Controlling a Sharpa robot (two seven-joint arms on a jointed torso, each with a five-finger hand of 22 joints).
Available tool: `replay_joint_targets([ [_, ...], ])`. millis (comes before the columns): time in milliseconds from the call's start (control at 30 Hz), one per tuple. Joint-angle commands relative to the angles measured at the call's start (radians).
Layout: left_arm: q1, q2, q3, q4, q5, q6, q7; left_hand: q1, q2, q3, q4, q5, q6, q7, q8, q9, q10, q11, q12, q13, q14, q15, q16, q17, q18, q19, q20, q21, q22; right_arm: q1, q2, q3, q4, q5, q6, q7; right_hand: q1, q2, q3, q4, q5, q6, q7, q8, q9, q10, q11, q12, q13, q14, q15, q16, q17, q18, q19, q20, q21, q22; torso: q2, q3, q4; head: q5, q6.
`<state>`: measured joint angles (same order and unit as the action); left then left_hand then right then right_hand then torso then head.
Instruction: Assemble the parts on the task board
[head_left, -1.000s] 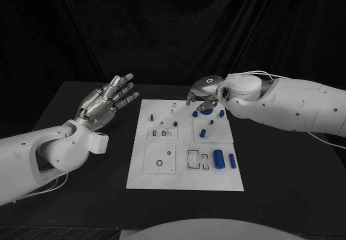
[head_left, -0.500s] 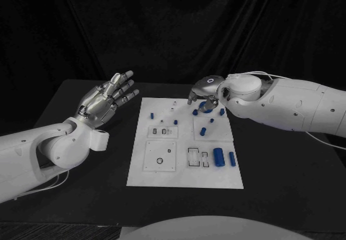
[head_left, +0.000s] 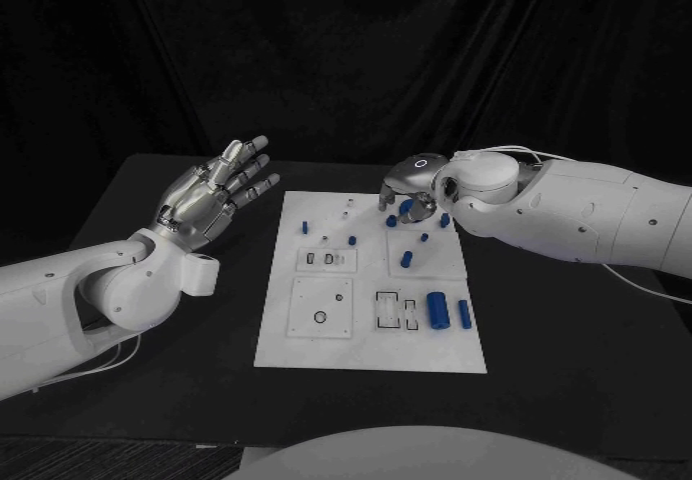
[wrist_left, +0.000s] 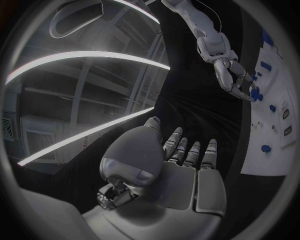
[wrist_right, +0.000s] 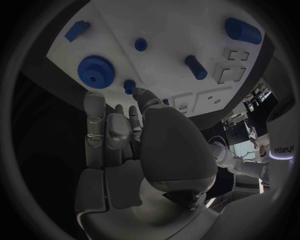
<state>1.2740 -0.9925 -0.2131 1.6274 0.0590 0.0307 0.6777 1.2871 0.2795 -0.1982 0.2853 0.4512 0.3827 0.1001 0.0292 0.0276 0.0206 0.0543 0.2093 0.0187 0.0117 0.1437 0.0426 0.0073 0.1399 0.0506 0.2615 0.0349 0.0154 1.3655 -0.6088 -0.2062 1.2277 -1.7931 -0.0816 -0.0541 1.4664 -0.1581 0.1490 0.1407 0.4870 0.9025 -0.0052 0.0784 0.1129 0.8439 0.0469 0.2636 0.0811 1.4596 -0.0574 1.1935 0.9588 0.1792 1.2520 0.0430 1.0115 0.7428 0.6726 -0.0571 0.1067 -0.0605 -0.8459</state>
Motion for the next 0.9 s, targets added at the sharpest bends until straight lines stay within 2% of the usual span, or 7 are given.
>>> replay_joint_targets([
  [33, 0.002, 0.003, 0.001, -0.001, 0.009, 0.020, 0.085, 0.012, 0.000, -0.006, -0.001, 0.022, 0.009, -0.002, 0.019, 0.016, -0.003, 0.010, 0.016, 0.012, 0.009, 0.013, 0.016, 0.008, 0.039, 0.004, 0.009, 0.014, 0.013, -0.007, 0.004, 0.001, -0.010, -0.011, -0.034, 0.004, 0.009, 0.005, 0.022, 0.000, -0.006, 0.003, -0.002, 0.001, 0.016, 0.011, 0.001, 0.010, 0.017, 0.003, -0.003, 0.002, -0.004, -0.019, -0.009, 0.004, 0.016, 0.021, 0.000, 0.0006, -0.0006, -0.001, -0.004],
  [267, 0.002, 0.004, 0.001, -0.005, 0.009, 0.028, 0.076, 0.017, 0.000, -0.004, -0.002, 0.028, 0.014, 0.000, 0.020, 0.017, -0.003, 0.013, 0.017, 0.012, 0.009, 0.015, 0.018, 0.008, 0.039, 0.005, 0.011, 0.015, 0.014, -0.014, 0.015, 0.001, -0.034, -0.011, -0.052, 0.012, 0.004, 0.005, 0.034, -0.003, -0.006, 0.015, 0.003, 0.005, 0.025, 0.024, 0.001, 0.022, 0.024, 0.002, -0.003, 0.000, -0.005, -0.018, -0.011, 0.004, 0.014, 0.023, -0.001, -0.0006, -0.0018, 0.000, -0.009],
  [367, 0.002, 0.005, 0.001, -0.007, 0.009, 0.038, 0.066, 0.030, -0.003, 0.003, -0.006, 0.038, 0.047, 0.013, 0.028, 0.021, -0.001, 0.027, 0.025, 0.013, 0.008, 0.017, 0.020, 0.008, 0.039, 0.006, 0.015, 0.016, 0.014, -0.018, 0.024, 0.001, -0.048, -0.011, -0.061, 0.020, 0.002, 0.004, 0.039, -0.004, -0.010, 0.019, 0.004, 0.006, 0.028, 0.030, 0.001, 0.028, 0.027, 0.001, -0.003, -0.001, -0.006, -0.018, -0.013, 0.004, 0.013, 0.023, -0.001, -0.0010, -0.0024, 0.000, -0.009],
  [533, 0.002, 0.007, 0.001, -0.010, 0.009, 0.049, 0.056, 0.035, -0.005, 0.005, -0.008, 0.044, 0.055, 0.017, 0.030, 0.022, 0.000, 0.032, 0.027, 0.013, 0.008, 0.016, 0.022, 0.009, 0.039, 0.006, 0.016, 0.017, 0.014, -0.025, 0.035, 0.001, -0.068, -0.011, -0.073, 0.034, 0.000, 0.005, 0.052, -0.007, -0.020, 0.027, 0.006, 0.009, 0.036, 0.040, -0.001, 0.039, 0.033, 0.002, -0.004, 0.001, -0.002, -0.019, -0.011, 0.003, 0.018, 0.034, -0.001, -0.0013, -0.0031, 0.002, -0.013],
  [667, 0.002, 0.007, 0.001, -0.011, 0.009, 0.056, 0.048, 0.040, -0.006, 0.008, -0.009, 0.050, 0.062, 0.021, 0.033, 0.022, 0.001, 0.037, 0.030, 0.013, 0.009, 0.016, 0.023, 0.009, 0.040, 0.007, 0.017, 0.018, 0.015, -0.033, 0.045, 0.001, -0.089, -0.011, -0.083, 0.045, -0.013, 0.000, 0.061, -0.006, -0.068, 0.031, 0.006, 0.008, 0.047, 0.045, -0.001, 0.049, 0.041, 0.002, -0.004, 0.002, 0.000, -0.020, -0.010, 0.003, 0.020, 0.042, -0.001, -0.0021, -0.0040, 0.006, -0.014],
  [900, 0.002, 0.004, 0.001, -0.011, 0.009, 0.062, 0.040, 0.045, -0.007, 0.010, -0.012, 0.056, 0.064, 0.023, 0.034, 0.022, 0.002, 0.039, 0.032, 0.014, 0.009, 0.016, 0.025, 0.009, 0.040, 0.008, 0.018, 0.019, 0.015, -0.040, 0.056, 0.001, -0.110, -0.011, -0.089, 0.058, -0.012, 0.003, 0.071, -0.009, -0.076, 0.042, 0.007, 0.013, 0.056, 0.052, -0.002, 0.058, 0.047, 0.003, -0.004, 0.004, 0.004, -0.022, -0.006, 0.003, 0.026, 0.054, -0.002, -0.0029, -0.0037, 0.010, -0.018],
])
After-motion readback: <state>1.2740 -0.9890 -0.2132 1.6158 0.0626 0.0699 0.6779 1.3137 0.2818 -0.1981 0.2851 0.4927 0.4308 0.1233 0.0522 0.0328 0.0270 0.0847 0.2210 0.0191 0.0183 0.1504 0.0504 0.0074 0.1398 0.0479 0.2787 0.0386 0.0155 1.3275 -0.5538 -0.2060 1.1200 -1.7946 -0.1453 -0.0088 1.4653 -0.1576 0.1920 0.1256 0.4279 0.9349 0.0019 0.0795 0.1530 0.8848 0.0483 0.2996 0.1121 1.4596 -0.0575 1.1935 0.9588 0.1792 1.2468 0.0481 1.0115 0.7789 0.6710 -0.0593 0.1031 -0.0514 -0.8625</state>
